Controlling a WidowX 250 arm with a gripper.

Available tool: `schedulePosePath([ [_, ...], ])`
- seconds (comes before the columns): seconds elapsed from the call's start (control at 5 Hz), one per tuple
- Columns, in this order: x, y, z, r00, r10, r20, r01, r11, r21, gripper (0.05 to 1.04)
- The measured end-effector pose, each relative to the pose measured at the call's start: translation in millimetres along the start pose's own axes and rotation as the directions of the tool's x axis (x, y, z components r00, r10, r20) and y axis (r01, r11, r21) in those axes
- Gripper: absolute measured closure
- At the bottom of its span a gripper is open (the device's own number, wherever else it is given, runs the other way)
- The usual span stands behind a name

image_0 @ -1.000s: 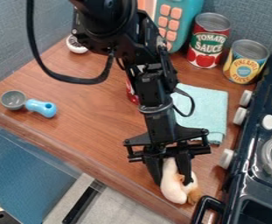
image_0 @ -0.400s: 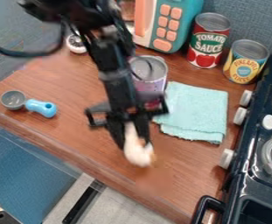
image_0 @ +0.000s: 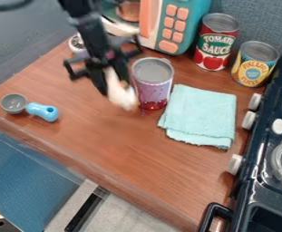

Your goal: Put the stuff toy near the can

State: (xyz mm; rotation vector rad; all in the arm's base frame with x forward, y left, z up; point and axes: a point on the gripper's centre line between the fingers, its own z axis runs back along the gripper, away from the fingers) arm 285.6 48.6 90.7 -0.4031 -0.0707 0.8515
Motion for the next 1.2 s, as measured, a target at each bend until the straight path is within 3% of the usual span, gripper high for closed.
schedulePosePath([
  [0.2,43,-11,10,0.995,0.085,0.050,-0.084,0.996,-0.029,0.718],
  [0.4,87,-22,7,0.984,0.168,0.067,-0.165,0.985,-0.042,0.719],
  [0.6,119,-38,-8,0.979,0.195,0.049,-0.193,0.980,-0.058,0.719],
  [0.8,127,-57,-31,0.987,0.162,0.024,-0.160,0.986,-0.044,0.719],
  [1.0,119,-71,-53,0.994,0.110,-0.024,-0.111,0.994,-0.023,0.719],
  [1.2,107,-82,-59,0.996,0.068,-0.049,-0.070,0.997,-0.023,0.719],
])
